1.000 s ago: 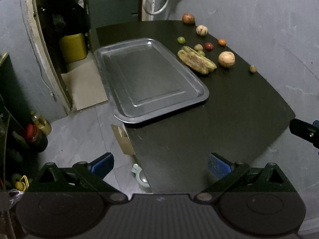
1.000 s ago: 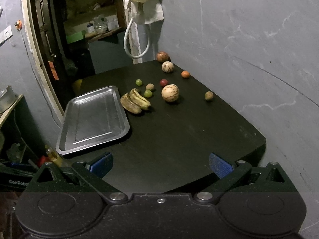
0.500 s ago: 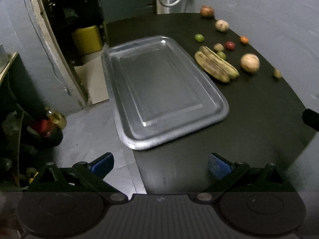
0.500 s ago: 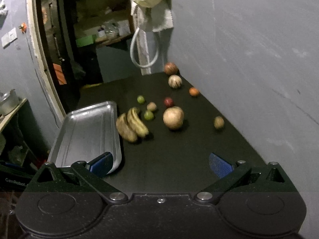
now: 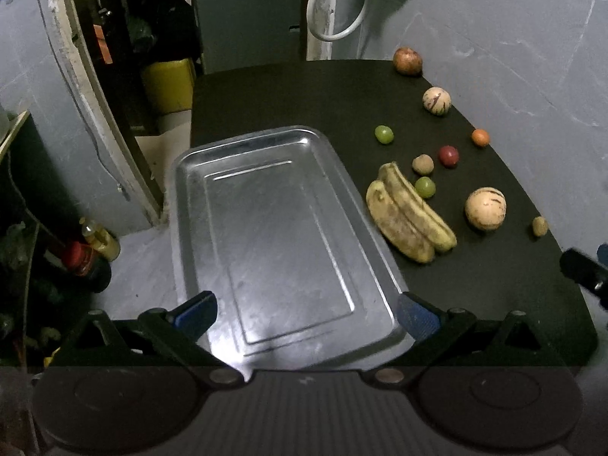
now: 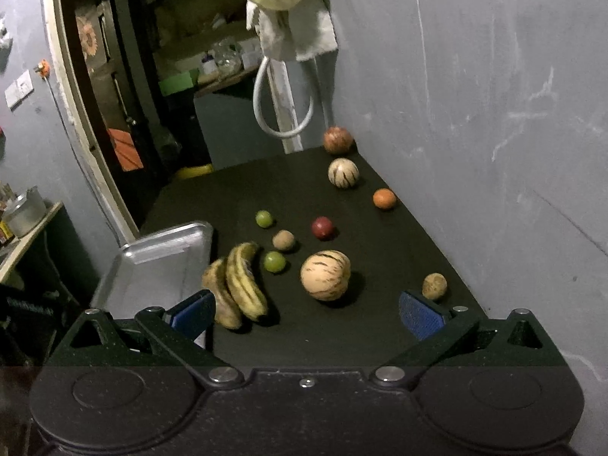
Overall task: Organize fruits
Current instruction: 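Grasp the striped pale melon with the left tool while the right tool grasps a small tan fruit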
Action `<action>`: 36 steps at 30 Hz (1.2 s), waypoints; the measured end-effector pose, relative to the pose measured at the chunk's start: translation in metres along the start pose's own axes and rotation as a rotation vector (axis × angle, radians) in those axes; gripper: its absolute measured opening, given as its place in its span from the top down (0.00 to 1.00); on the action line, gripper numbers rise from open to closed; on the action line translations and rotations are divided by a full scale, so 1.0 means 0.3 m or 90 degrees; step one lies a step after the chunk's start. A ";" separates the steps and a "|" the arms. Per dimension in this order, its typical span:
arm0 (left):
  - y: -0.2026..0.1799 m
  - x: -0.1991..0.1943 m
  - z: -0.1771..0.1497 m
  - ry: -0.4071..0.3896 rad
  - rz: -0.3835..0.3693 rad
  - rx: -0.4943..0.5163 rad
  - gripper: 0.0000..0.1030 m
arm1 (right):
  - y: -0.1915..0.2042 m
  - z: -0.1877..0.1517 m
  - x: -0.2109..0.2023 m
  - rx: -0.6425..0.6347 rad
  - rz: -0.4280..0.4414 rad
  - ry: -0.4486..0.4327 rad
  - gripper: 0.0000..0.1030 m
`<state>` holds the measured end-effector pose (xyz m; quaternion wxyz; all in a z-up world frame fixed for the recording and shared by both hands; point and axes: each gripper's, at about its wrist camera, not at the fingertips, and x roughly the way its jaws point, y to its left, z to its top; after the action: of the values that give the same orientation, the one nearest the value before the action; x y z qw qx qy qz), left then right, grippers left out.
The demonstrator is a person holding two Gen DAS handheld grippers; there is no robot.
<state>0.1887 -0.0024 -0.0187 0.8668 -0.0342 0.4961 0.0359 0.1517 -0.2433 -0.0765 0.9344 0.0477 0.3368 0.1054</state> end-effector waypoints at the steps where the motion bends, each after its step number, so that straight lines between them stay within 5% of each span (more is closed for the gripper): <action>1: -0.006 0.006 0.007 0.001 0.000 0.000 0.01 | -0.008 -0.004 0.011 -0.001 -0.002 0.004 0.01; 12: -0.151 0.089 0.136 -0.011 -0.048 0.047 0.01 | -0.103 -0.052 0.085 0.068 -0.086 0.015 0.01; 19: -0.321 0.141 0.206 -0.090 -0.124 0.297 0.01 | -0.226 -0.066 0.122 0.209 -0.081 0.015 0.02; 25: -0.488 0.206 0.187 -0.144 -0.136 0.508 0.01 | -0.253 -0.046 0.178 0.230 -0.116 0.002 0.20; 36: -0.585 0.365 0.186 -0.083 -0.168 0.559 0.15 | -0.277 -0.024 0.298 0.218 -0.164 0.018 0.54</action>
<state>0.3088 -0.1687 -0.0807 0.8258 0.2757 0.4000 -0.2865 0.2279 -0.3037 -0.1508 0.9136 0.1612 0.3660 -0.0732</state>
